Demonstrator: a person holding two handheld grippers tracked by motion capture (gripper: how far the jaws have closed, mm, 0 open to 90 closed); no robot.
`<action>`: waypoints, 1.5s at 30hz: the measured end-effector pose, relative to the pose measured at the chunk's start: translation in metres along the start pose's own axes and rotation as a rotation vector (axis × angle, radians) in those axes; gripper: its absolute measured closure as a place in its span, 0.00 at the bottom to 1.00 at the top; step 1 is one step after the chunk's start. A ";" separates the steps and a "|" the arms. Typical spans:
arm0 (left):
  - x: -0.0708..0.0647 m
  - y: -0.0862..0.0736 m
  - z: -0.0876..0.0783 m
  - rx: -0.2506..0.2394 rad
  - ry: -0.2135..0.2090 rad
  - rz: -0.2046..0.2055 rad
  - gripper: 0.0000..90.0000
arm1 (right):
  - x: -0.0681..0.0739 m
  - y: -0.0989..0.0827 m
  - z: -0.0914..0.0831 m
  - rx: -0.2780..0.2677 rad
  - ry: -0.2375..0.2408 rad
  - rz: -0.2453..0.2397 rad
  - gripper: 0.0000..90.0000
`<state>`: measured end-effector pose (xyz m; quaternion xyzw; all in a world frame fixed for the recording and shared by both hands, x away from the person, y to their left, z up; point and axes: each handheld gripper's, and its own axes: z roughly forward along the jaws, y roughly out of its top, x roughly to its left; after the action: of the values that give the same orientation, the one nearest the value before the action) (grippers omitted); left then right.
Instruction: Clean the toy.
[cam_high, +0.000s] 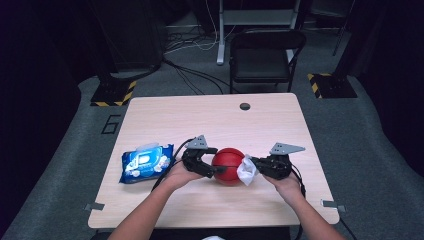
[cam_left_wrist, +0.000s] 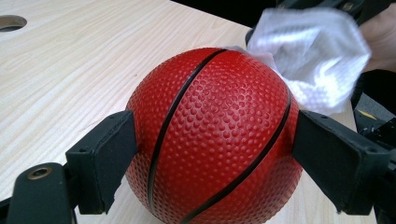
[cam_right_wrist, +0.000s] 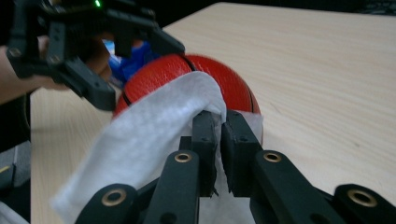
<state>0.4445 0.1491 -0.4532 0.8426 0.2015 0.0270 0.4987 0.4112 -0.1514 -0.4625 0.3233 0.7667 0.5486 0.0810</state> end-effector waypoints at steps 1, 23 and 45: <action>0.000 0.000 0.000 0.000 0.000 0.004 0.16 | 0.001 0.003 -0.001 -0.012 -0.006 -0.004 0.93; -0.002 0.001 0.004 0.009 0.005 0.004 0.16 | -0.024 0.002 -0.041 -0.006 -0.209 0.000 0.55; -0.001 -0.006 -0.003 0.026 -0.003 -0.009 0.17 | 0.003 0.012 0.026 0.101 0.088 -0.050 0.18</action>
<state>0.4414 0.1537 -0.4567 0.8481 0.2049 0.0208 0.4881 0.4265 -0.1266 -0.4613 0.2835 0.8041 0.5207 0.0444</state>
